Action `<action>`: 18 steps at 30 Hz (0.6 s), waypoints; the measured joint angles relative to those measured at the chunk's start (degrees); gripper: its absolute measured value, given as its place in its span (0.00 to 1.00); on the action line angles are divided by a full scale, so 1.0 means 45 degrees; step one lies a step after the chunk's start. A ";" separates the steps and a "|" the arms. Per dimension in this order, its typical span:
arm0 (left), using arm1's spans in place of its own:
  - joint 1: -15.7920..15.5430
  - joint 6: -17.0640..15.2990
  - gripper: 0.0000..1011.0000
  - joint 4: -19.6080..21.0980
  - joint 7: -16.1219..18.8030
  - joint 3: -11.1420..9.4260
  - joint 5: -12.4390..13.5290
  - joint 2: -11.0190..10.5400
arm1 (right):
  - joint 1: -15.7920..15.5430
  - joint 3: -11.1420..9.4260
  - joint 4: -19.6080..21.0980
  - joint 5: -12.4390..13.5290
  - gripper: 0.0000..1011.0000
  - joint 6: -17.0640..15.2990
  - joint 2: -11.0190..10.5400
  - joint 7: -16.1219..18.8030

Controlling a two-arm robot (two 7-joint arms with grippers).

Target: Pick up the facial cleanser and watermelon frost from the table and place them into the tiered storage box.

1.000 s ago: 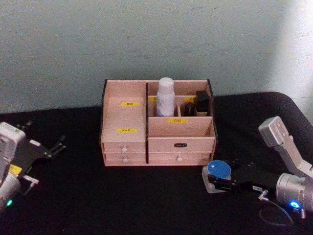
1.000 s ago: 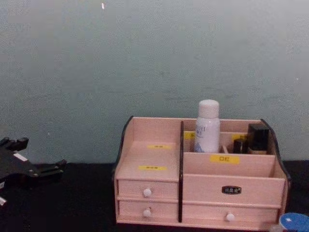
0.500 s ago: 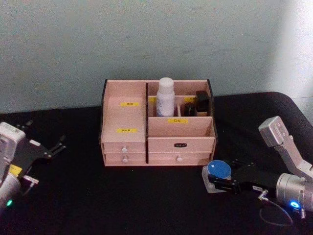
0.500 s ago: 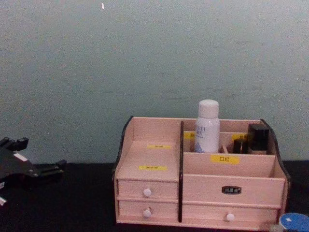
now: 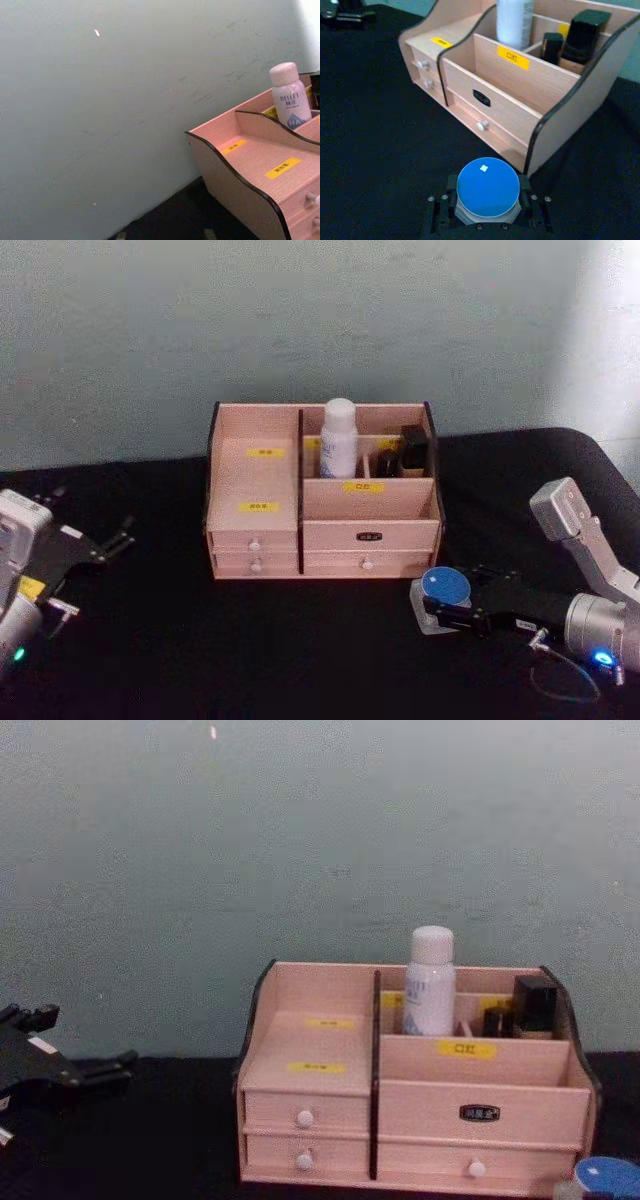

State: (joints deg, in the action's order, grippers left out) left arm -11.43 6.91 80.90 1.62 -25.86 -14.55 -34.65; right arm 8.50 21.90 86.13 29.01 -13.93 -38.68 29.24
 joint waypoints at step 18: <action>0.0000 0.0000 0.99 0.0000 0.0000 0.0000 0.0000 0.0000 | 0.0436 0.0383 0.0317 0.0246 0.72 0.0852 -0.0292 0.1179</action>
State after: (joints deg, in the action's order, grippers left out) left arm -11.43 6.91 80.90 1.62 -25.86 -14.55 -34.65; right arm 10.46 23.63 87.55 30.12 -10.10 -40.00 34.54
